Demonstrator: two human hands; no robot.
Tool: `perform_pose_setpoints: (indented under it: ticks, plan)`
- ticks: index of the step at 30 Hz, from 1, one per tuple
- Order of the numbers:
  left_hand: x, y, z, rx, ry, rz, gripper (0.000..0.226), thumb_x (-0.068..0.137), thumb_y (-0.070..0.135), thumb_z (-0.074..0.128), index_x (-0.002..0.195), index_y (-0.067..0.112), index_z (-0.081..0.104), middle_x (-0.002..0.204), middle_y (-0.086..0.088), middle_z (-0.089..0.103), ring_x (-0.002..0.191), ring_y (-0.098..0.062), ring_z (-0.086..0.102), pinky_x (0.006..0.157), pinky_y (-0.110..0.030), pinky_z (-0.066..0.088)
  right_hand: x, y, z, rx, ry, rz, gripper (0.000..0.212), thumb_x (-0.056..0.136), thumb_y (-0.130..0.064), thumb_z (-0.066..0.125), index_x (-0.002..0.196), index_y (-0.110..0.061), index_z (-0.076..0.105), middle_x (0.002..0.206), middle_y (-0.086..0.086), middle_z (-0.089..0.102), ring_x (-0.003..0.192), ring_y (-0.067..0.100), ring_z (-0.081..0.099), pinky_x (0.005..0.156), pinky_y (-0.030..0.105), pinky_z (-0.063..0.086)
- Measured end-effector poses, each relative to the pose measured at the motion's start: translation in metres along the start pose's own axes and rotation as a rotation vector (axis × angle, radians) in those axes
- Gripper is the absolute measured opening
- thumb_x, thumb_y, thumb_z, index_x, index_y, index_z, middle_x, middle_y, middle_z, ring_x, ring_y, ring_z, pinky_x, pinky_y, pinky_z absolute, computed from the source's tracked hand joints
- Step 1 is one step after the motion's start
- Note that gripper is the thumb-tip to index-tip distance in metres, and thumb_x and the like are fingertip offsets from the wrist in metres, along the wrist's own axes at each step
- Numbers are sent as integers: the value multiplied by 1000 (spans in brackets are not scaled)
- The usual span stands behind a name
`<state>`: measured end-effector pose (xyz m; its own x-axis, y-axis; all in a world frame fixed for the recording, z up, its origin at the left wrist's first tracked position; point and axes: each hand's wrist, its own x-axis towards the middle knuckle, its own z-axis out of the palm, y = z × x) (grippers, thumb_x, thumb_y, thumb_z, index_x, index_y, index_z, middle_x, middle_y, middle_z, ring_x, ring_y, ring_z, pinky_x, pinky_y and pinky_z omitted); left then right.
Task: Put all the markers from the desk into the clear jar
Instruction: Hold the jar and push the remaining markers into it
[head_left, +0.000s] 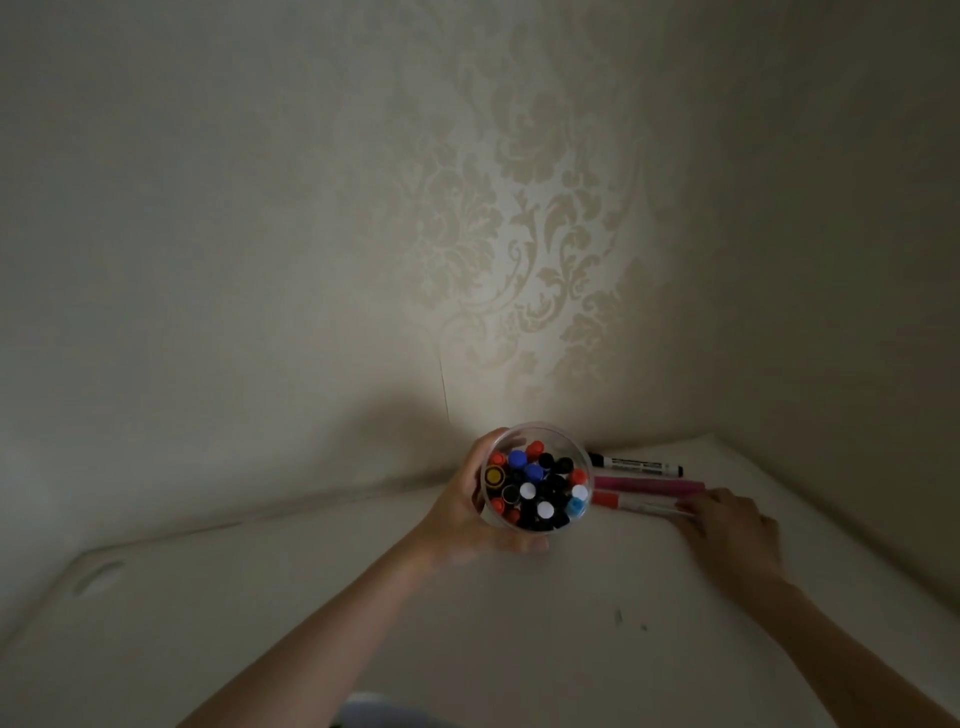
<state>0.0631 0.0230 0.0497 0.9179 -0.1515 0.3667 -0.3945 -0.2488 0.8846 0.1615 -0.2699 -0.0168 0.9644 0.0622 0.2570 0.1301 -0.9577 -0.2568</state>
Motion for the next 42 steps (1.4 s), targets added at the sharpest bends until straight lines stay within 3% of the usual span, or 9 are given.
perform_pose_setpoints:
  ticks: [6, 10, 13, 19, 22, 28, 35, 38, 42]
  plan:
    - [-2, -3, 4, 11, 10, 27, 99, 56, 3, 90, 140, 23, 42, 143, 1, 51, 133, -11, 53, 99, -23, 51, -35, -17, -58, 570, 228, -71, 12, 85, -25, 66, 96, -24, 69, 70, -13, 68, 62, 1, 63, 55, 10, 43]
    - [-7, -1, 9, 60, 32, 50, 98, 54, 14, 94, 137, 32, 45, 133, 22, 57, 129, -9, 56, 95, -23, 53, -66, -47, -135, 652, 509, -219, 13, 89, -49, 50, 90, -39, 59, 60, -12, 63, 60, 1, 60, 45, 9, 39]
    - [-10, -1, 12, 76, 57, 71, 99, 55, 14, 96, 134, 45, 45, 132, 25, 57, 126, -3, 57, 91, -16, 53, -94, -71, -167, 757, 622, -371, 16, 91, -50, 45, 92, -39, 57, 80, -14, 63, 62, 9, 59, 46, 10, 38]
    - [-13, -3, 15, 79, 58, 76, 100, 55, 14, 98, 136, 39, 45, 133, 15, 60, 125, -10, 60, 92, -23, 56, -111, -108, -140, 621, 560, -535, 12, 91, -31, 56, 96, -23, 63, 82, -20, 58, 69, -3, 53, 62, 9, 41]
    - [-14, -2, 16, 82, 56, 68, 102, 53, 18, 100, 136, 39, 45, 131, 14, 61, 124, -11, 61, 92, -30, 58, -102, -118, -126, 504, 563, -536, 14, 89, -29, 59, 98, -20, 64, 83, -11, 63, 68, 5, 58, 53, 24, 50]
    - [-15, -3, 15, 62, 64, 63, 101, 54, 14, 99, 133, 44, 45, 127, 18, 62, 122, -10, 62, 91, -31, 59, -78, -124, -104, 312, 683, -443, 18, 86, -38, 61, 92, -22, 55, 67, -11, 64, 49, 4, 46, 40, 18, 35]
    - [-14, -7, 12, 44, 64, 83, 102, 56, 8, 97, 136, 39, 44, 131, 11, 61, 125, -16, 61, 92, -28, 56, -83, -127, -75, 138, 607, -422, 33, 92, -49, 42, 105, -35, 68, 107, -1, 59, 91, 21, 54, 77, 37, 41]
    - [-14, -6, 10, 44, 63, 78, 99, 55, 10, 96, 134, 40, 45, 131, 14, 60, 125, -14, 60, 91, -26, 56, -88, -111, -73, 425, 472, -310, 44, 96, -55, 21, 119, -42, 56, 114, -9, 43, 102, 16, 45, 86, 39, 39]
    - [-12, -5, 7, 13, 70, 63, 96, 57, 6, 93, 136, 33, 46, 134, 17, 58, 130, -10, 55, 95, -21, 52, -83, -52, -54, 230, 250, -78, 40, 92, -46, 43, 128, -31, 46, 133, -5, 47, 120, 22, 47, 96, 44, 40]
